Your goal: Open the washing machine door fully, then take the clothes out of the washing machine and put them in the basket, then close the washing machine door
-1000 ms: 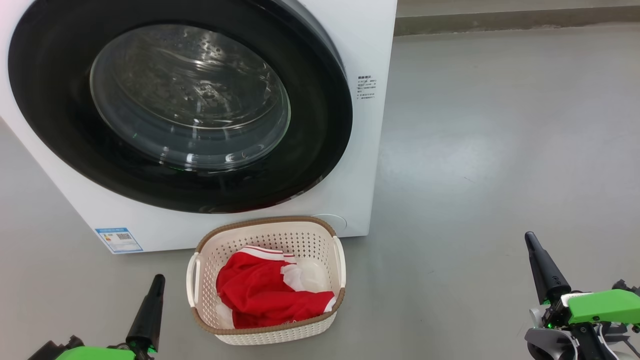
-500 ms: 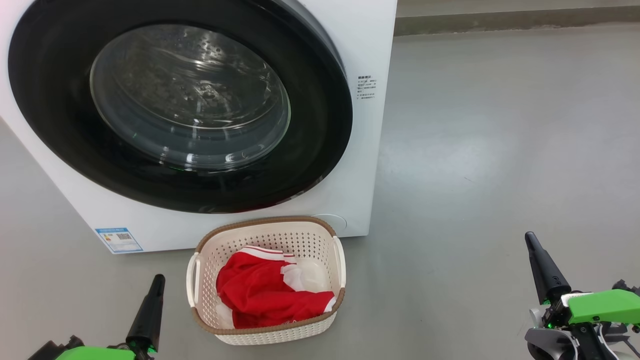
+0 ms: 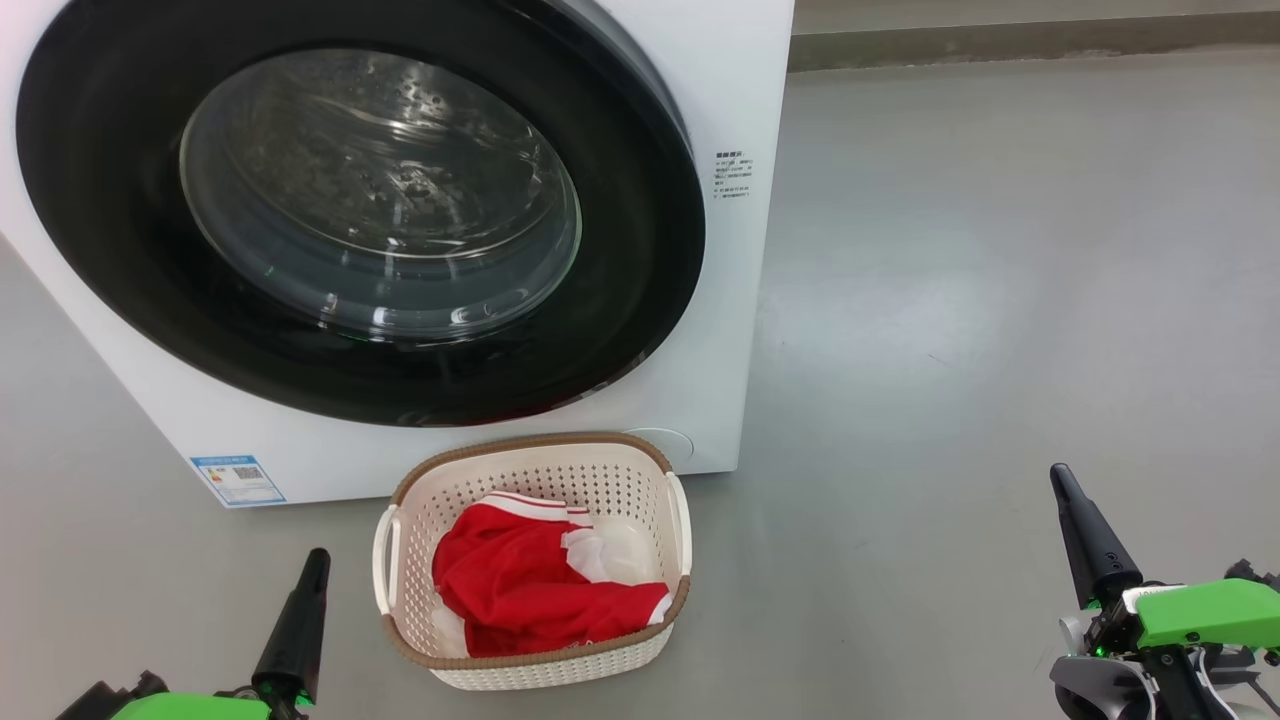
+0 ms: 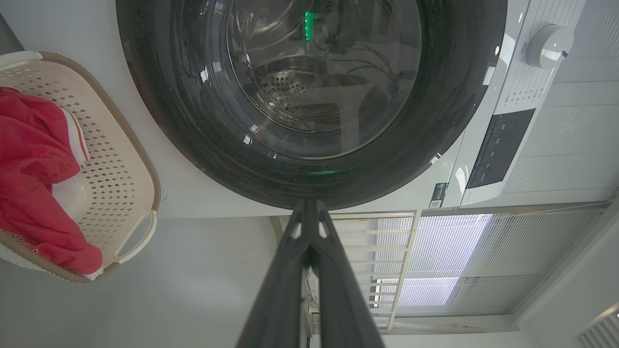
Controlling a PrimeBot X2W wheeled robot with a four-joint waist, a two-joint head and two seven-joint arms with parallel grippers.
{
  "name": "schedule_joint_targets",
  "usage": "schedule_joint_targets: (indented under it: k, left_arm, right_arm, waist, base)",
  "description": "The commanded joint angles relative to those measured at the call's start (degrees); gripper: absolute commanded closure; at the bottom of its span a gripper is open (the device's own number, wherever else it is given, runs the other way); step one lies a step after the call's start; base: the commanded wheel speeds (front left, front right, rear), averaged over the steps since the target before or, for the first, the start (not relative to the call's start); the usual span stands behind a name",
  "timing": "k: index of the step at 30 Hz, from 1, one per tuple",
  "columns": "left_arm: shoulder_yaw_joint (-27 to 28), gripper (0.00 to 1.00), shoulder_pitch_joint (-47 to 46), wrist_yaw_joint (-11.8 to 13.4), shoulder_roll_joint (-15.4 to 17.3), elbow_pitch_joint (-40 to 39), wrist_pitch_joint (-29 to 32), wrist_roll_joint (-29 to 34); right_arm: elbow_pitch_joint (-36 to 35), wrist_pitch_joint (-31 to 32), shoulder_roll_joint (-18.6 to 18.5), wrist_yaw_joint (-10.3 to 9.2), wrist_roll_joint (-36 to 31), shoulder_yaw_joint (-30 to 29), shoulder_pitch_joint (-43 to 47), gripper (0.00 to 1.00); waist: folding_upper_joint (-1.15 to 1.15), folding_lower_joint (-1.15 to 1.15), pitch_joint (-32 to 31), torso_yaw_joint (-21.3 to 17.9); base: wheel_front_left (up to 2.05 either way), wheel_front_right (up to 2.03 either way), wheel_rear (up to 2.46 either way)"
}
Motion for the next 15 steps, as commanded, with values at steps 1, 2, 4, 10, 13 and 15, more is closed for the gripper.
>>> schedule_joint_targets:
  k: [1,2,4,10,13,15]
  left_arm:
    - [2.04,1.0,-2.28,-0.4,0.49,-1.17,0.43,-0.6]
    - [2.04,1.0,-2.28,-0.4,0.49,-1.17,0.43,-0.6]
    - [2.03,1.0,-2.28,-0.4,0.49,-1.17,0.43,-0.6]
    - [2.03,1.0,-2.28,-0.4,0.49,-1.17,0.43,-0.6]
    - [2.03,1.0,-2.28,-0.4,0.49,-1.17,0.43,-0.6]
    - [2.03,1.0,-2.28,-0.4,0.49,-1.17,0.43,-0.6]
  right_arm:
    - [-1.48,0.38,-0.86,-0.03,0.19,1.01,-2.38,1.0]
    - [-1.48,0.38,-0.86,-0.03,0.19,1.01,-2.38,1.0]
    - [-1.48,0.38,-0.86,-0.03,0.19,1.01,-2.38,1.0]
    - [-1.48,0.38,-0.86,-0.03,0.19,1.0,-2.38,1.0]
    - [-1.48,0.38,-0.86,-0.03,0.19,1.0,-2.38,1.0]
    - [-1.48,0.38,-0.86,-0.03,0.19,1.0,-2.38,1.0]
  waist:
    - [0.0,0.0,0.0,0.0]
    - [0.0,0.0,0.0,0.0]
    - [0.0,0.0,0.0,0.0]
    - [0.0,0.0,0.0,0.0]
    - [0.0,0.0,0.0,0.0]
    - [0.0,0.0,0.0,0.0]
  base:
    - [0.0,0.0,0.0]
    - [0.0,0.0,0.0]
    - [0.0,0.0,0.0]
    - [0.0,0.0,0.0]
    - [0.0,0.0,0.0]
    - [0.0,0.0,0.0]
